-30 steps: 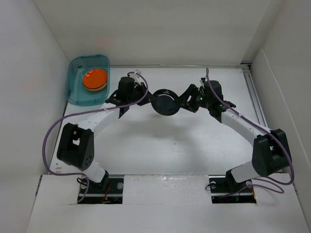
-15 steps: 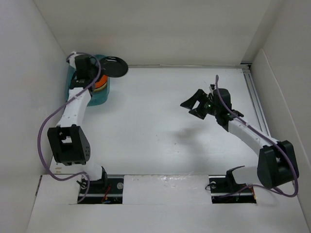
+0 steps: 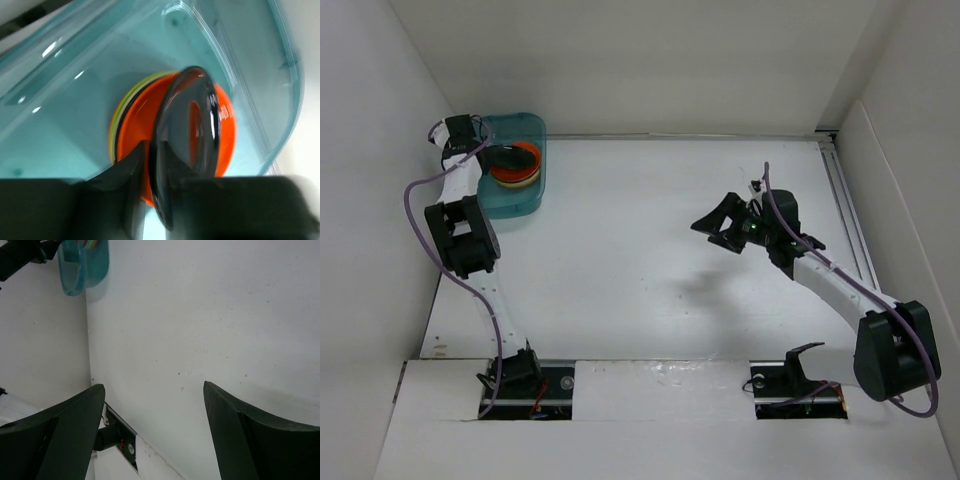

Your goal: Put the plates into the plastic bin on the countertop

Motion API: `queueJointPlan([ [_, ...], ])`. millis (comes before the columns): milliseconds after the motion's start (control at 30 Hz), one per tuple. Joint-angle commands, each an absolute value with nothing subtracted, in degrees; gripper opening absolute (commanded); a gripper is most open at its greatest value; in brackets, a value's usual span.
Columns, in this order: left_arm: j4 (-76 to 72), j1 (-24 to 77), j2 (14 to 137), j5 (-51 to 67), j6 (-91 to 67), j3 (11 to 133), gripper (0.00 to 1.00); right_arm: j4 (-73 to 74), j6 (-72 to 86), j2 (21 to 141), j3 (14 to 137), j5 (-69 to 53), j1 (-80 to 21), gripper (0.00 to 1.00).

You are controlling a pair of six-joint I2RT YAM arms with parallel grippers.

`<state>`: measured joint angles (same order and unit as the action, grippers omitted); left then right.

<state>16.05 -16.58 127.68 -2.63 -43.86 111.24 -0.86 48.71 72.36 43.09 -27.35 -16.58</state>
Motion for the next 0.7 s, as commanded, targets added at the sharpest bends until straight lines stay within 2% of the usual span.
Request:
queueJointPlan([
  [0, 14.78, -16.70, 123.67, -0.45, -42.45, 114.26, 0.28, -3.96, 47.02, 71.02, 42.89, -28.83, -16.79, 0.85],
  [33, 14.77, -16.70, 122.88, 0.08, -42.45, 113.65, 0.55, -3.96, 47.02, 71.02, 42.89, -28.83, -16.79, 0.85],
  [100, 15.29, -16.70, 122.35, 0.09, -42.45, 113.64, 0.80, -3.96, 47.02, 71.02, 43.42, -28.83, -17.31, 0.85],
  [133, 15.81, -16.18, 121.39, 0.78, -42.45, 114.34, 0.97, -3.96, 47.02, 71.02, 44.03, -28.83, -17.92, 0.85],
  [233, 17.39, -14.68, 116.83, 1.49, -41.41, 114.87, 1.00, -3.96, 47.02, 71.02, 44.65, -28.83, -19.15, 0.85],
  [367, 23.62, -10.38, 110.85, -4.56, -38.59, 118.56, 1.00, -0.80, 45.97, 68.82, 46.31, -23.75, -21.70, 0.85],
  [500, 26.80, -9.15, 104.16, 1.48, -37.89, 113.06, 1.00, 9.38, 42.81, 63.30, 50.70, -9.20, -26.44, 0.85],
  [533, 27.85, -8.44, 102.67, 2.02, -37.36, 111.64, 1.00, 14.45, 42.11, 61.89, 53.41, -5.92, -29.24, 0.98],
  [667, 29.18, -3.18, 93.27, 3.86, -32.18, 102.67, 1.00, 27.37, 40.43, 55.73, 61.31, 8.85, -35.67, 1.00],
])
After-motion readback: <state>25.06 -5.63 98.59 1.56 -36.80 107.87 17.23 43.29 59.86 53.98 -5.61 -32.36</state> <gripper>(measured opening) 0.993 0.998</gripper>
